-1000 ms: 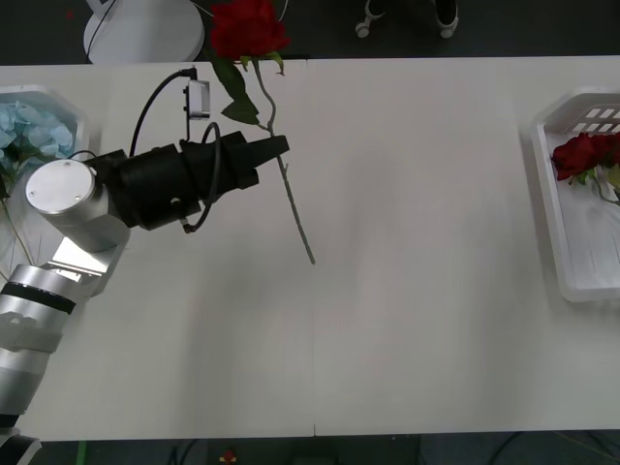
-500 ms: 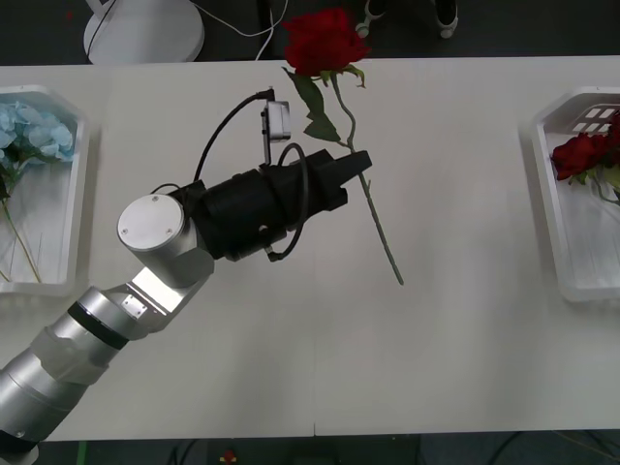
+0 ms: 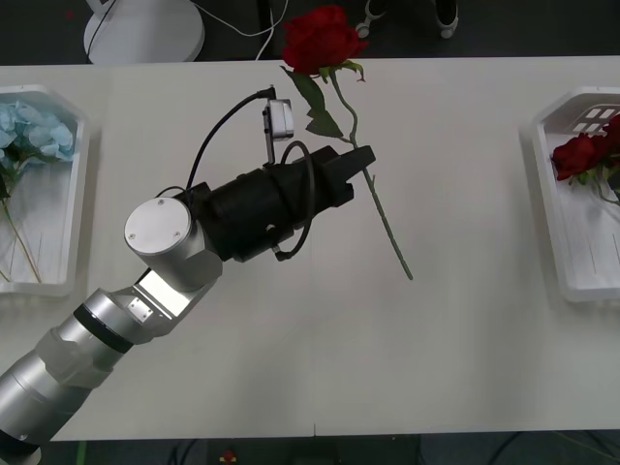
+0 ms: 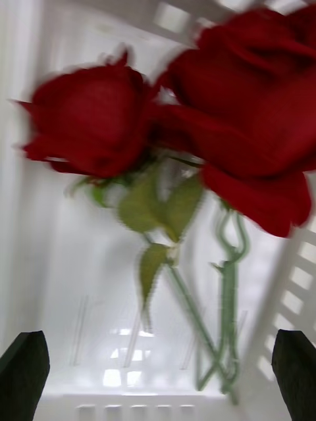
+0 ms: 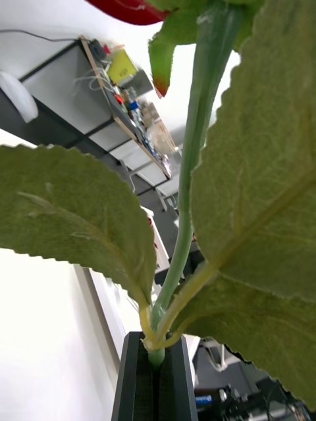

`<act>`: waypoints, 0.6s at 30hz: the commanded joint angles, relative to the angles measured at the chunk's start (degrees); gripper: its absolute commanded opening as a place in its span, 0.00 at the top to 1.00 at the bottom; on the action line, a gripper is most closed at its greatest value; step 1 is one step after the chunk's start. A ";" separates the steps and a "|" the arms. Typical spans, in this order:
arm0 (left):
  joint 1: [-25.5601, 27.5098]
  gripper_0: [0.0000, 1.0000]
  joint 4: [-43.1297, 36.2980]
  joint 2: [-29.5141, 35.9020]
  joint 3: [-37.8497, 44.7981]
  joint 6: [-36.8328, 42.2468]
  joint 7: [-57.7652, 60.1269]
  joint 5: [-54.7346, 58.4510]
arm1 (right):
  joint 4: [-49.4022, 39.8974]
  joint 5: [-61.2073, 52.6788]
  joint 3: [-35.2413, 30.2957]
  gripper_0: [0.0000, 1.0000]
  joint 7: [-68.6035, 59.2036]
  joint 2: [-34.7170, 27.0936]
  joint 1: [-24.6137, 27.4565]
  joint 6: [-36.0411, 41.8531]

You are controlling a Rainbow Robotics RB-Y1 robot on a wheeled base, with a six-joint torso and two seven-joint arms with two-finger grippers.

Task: Put the red flowers into the right box and the blue flowers into the left box

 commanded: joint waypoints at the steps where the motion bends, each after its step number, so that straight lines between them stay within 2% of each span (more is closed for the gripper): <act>1: -1.79 1.00 -2.61 -1.54 -2.26 -2.74 1.49 1.51 | -7.86 -8.14 -0.91 0.00 3.23 -3.72 -0.36 5.92; 6: -2.23 1.00 -2.61 -1.71 -2.34 -3.70 1.49 2.74 | -14.10 -21.41 -0.82 0.00 2.96 -3.37 -0.27 14.10; 11: -2.58 1.00 -2.53 -2.41 -2.34 -4.76 1.40 3.97 | -16.56 -35.65 -0.03 0.00 1.91 -2.75 -0.09 19.11; 18: -2.76 1.00 -2.61 -2.50 -2.34 -5.64 1.31 4.06 | -17.26 -48.74 3.14 0.00 1.65 -1.08 0.96 19.28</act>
